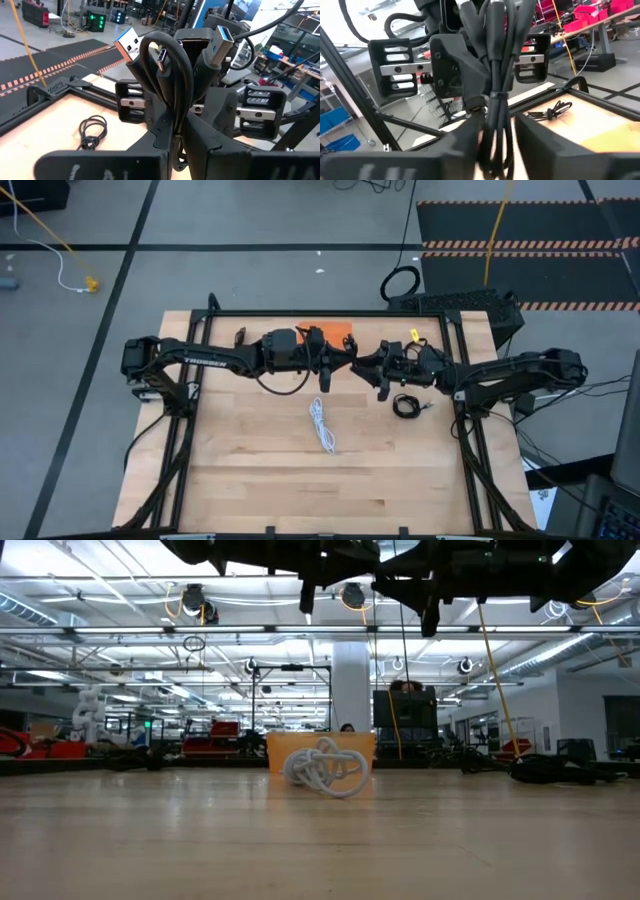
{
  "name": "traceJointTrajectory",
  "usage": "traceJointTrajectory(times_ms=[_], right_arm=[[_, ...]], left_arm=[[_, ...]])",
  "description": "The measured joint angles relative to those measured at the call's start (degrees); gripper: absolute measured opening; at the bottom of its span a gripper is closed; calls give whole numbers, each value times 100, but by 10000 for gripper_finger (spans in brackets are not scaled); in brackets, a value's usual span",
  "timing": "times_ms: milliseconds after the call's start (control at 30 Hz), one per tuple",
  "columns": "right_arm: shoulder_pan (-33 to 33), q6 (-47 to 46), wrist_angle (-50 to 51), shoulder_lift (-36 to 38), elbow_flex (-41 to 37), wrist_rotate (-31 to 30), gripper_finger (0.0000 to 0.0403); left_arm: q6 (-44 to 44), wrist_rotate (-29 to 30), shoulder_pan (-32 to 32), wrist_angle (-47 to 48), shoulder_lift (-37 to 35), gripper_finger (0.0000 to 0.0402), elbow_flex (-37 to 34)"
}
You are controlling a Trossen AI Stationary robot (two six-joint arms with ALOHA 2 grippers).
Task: Pick and place USB-C Cables
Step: Put the black charger cable into the orange bin
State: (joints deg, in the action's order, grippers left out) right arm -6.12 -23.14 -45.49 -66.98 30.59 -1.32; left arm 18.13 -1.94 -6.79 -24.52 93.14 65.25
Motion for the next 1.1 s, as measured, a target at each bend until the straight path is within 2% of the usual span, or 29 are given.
traceJointTrajectory(times_ms=[100,167,400,500,633,733,833,933,1100], right_arm=[[-61,81,-11,-5,0,9,36],[-102,245,-9,-5,0,11,14],[-178,349,2,-5,0,8,6],[-184,396,-12,-5,-2,-9,5],[-315,396,-10,-5,-6,-11,4],[-559,480,31,-4,-8,15,4],[-897,524,211,4,-9,-61,3],[-1213,523,460,-8,-9,-107,3],[-1602,611,388,-182,-9,-10,3]], left_arm=[[0,11,-4,7,0,31,0],[0,27,-7,6,0,31,0],[-72,68,-7,18,0,39,0],[-126,64,-4,16,0,72,0],[-275,65,-4,42,-4,138,0],[-505,94,-7,107,-7,185,0],[-367,10,-19,363,-13,218,0],[-69,-39,-62,743,-9,236,-2],[218,24,-145,1468,-9,241,-4]])
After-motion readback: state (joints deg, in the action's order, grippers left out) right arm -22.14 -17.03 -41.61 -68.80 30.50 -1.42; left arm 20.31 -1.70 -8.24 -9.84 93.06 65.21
